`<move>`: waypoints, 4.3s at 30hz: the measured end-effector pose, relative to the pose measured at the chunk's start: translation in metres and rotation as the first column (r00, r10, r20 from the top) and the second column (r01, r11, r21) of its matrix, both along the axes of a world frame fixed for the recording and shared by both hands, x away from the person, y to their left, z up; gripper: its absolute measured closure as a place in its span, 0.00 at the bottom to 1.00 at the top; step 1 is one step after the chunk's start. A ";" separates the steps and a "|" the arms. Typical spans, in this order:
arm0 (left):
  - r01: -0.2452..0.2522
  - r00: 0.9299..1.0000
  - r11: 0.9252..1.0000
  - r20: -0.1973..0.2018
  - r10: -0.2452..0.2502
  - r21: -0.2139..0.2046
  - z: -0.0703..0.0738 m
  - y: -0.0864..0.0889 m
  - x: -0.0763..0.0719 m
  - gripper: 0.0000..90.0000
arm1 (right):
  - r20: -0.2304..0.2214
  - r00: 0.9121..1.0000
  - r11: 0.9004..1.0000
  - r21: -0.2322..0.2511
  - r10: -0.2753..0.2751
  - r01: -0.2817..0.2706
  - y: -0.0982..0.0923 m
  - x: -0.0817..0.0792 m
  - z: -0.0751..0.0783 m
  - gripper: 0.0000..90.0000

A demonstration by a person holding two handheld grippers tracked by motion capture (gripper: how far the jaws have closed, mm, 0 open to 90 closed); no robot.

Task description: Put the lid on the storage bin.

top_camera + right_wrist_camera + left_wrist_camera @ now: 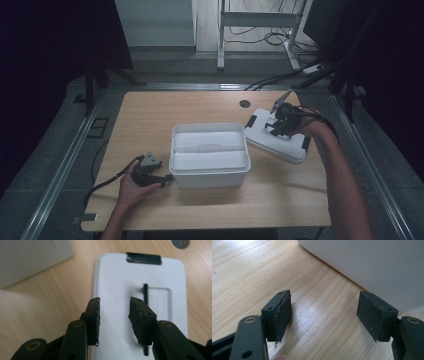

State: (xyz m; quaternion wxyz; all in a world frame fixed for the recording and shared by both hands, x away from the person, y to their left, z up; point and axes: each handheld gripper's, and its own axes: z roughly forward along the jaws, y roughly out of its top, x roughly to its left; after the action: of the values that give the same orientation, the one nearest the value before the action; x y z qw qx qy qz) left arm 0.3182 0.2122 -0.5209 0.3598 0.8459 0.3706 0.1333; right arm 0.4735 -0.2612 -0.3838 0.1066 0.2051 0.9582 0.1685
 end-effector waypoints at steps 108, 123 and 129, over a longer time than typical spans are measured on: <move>0.009 1.000 1.000 -0.003 -0.009 -0.013 0.000 -0.001 0.005 0.31 | 0.071 0.867 0.870 -0.037 0.492 -0.491 0.195 -0.083 0.087 0.93; 0.011 1.000 1.000 -0.002 -0.011 -0.013 0.000 -0.001 0.005 0.31 | 0.053 0.863 0.864 -0.050 0.503 -0.501 0.217 -0.084 0.076 0.93; 0.012 1.000 1.000 -0.003 -0.012 -0.011 0.000 -0.001 0.005 0.31 | 0.047 0.856 0.857 -0.063 0.515 -0.512 0.221 -0.087 0.071 0.93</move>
State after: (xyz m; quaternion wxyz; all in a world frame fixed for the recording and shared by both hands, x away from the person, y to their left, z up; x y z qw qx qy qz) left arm 0.3232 0.2114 -0.5208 0.3645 0.8464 0.3666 0.1277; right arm 0.3865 -0.0401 -0.3128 0.0924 -0.0657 0.9782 0.1741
